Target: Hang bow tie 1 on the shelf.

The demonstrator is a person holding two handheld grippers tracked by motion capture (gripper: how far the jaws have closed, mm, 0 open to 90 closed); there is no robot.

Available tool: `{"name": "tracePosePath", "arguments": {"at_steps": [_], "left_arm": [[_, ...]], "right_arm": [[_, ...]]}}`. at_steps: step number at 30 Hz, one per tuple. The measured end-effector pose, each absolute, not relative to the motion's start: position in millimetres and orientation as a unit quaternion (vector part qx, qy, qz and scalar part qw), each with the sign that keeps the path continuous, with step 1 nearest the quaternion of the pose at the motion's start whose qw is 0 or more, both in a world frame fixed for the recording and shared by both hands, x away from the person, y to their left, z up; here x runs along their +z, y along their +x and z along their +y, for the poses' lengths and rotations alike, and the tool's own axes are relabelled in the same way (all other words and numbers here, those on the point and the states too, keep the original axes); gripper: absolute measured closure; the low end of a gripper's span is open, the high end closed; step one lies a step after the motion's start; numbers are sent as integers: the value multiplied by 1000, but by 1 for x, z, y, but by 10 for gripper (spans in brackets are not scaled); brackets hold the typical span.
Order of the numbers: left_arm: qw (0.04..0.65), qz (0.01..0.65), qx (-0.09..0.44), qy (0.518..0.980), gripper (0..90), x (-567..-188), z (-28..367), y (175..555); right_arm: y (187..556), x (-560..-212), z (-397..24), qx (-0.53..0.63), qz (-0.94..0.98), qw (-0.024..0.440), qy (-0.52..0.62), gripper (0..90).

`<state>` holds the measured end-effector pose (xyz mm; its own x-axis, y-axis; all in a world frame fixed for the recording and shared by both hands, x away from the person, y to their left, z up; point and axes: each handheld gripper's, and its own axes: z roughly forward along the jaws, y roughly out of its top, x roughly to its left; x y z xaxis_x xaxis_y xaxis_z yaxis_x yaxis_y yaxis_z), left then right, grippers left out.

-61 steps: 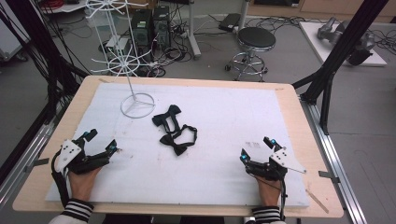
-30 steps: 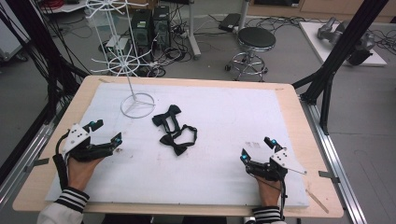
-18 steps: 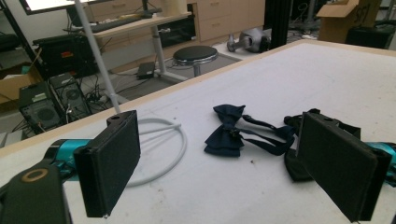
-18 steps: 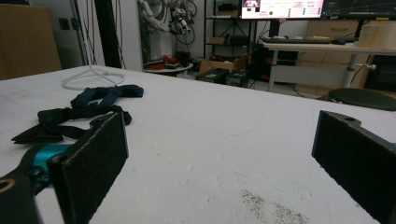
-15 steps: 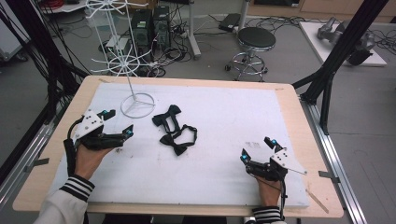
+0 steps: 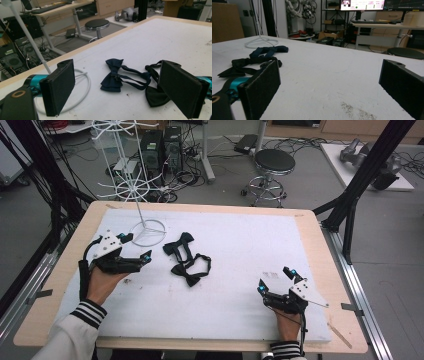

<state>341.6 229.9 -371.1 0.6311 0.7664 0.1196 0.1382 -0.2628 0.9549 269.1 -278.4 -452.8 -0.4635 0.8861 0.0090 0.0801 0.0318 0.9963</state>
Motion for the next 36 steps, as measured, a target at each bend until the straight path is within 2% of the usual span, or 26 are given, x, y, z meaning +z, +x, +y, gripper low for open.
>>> {"name": "tracePosePath", "arguments": {"at_steps": [23, 36], "left_arm": [[466, 321, 258, 783, 144, -369, 193, 383], [433, 325, 254, 802, 151, -373, 175, 397]], "right_arm": [[269, -453, -279, 581, 625, 352, 384, 29], [269, -453, -279, 582, 625, 351, 383, 29]]}}
